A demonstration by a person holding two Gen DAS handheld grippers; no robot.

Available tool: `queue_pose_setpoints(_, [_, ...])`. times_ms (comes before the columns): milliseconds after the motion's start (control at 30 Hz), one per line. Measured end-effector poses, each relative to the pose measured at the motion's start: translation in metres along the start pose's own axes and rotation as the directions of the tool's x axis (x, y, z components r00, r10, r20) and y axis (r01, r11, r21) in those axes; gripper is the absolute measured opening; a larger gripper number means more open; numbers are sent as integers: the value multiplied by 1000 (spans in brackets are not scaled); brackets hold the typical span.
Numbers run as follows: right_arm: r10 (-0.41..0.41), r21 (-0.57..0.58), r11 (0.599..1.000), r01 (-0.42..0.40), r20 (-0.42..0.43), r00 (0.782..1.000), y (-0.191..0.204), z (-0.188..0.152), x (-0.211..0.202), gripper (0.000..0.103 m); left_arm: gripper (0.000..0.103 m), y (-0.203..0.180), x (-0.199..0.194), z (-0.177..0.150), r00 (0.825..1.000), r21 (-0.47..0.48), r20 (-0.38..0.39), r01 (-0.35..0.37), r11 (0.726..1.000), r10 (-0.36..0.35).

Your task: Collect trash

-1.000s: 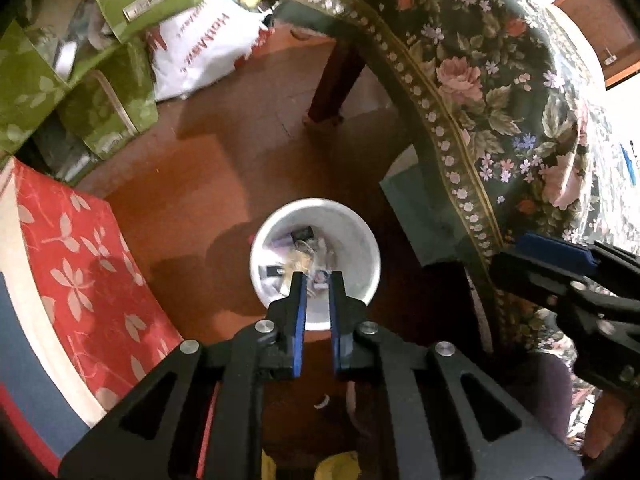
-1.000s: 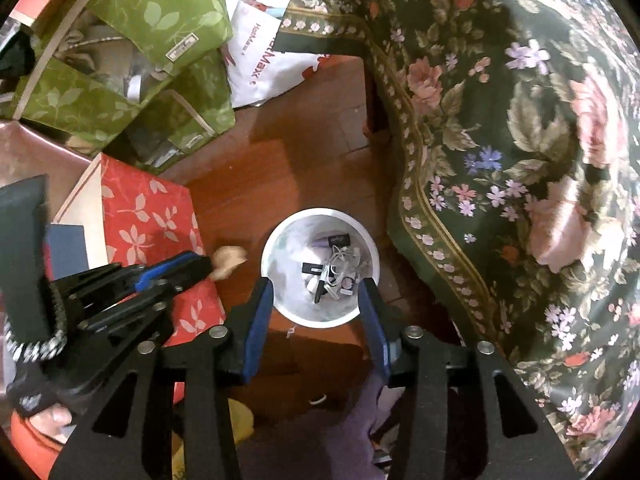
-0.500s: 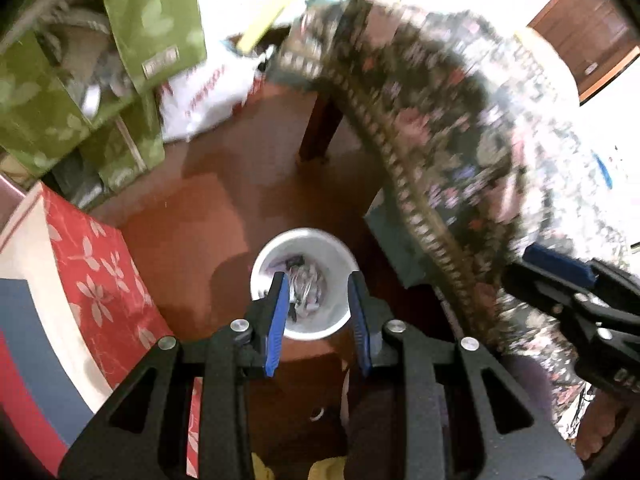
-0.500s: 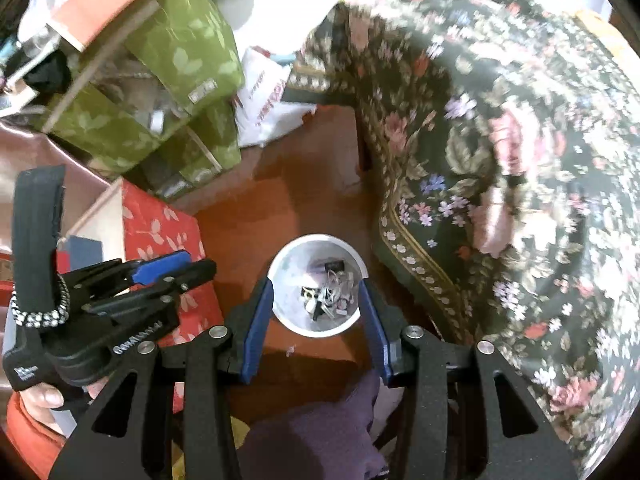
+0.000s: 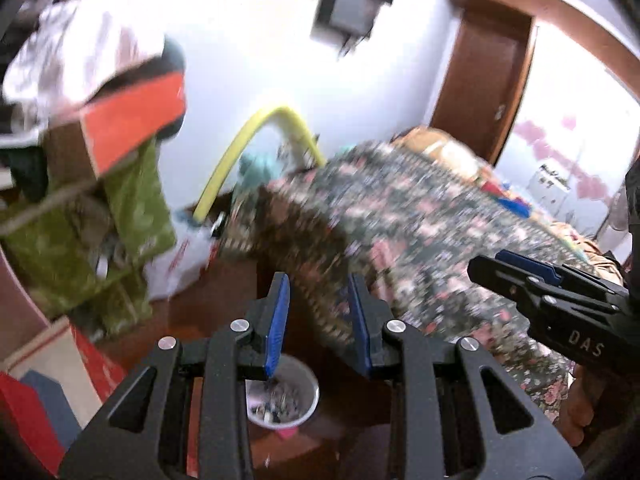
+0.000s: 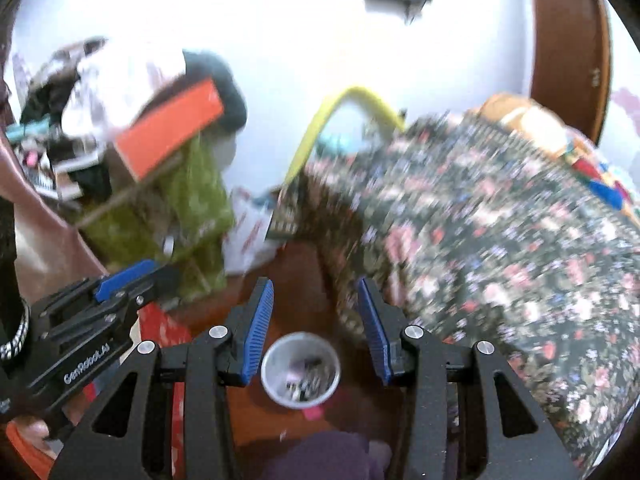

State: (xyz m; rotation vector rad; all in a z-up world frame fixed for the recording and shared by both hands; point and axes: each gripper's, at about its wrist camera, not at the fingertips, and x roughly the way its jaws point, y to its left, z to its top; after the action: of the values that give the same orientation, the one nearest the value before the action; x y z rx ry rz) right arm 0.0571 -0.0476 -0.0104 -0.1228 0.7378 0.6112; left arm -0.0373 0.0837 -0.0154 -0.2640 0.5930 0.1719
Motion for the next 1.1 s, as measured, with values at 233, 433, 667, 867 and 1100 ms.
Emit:
queue_pose_setpoints(233, [-104,41,994,98,174,979,-2,-1,-50,63,51,-22,-36,2,994,74,101,21,997,-28])
queue_pose_setpoints(433, [-187,82,982,172,238,953,-8,-11,-69,103,74,-23,-43,-3,994,71,112,3,997,-11])
queue_pose_setpoints(667, [-196,77,980,182,239,951,-12,-13,-75,103,79,-27,-47,-5,992,65,122,7,998,-15])
queue_pose_setpoints(867, [-196,89,980,179,236,952,-15,-16,-78,103,79,-30,-49,-4,992,75,125,1,997,-11])
queue_pose_setpoints(1100, [-190,94,980,173,224,956,-21,-16,-77,103,79,-32,-48,-4,993,78,120,4,997,-14])
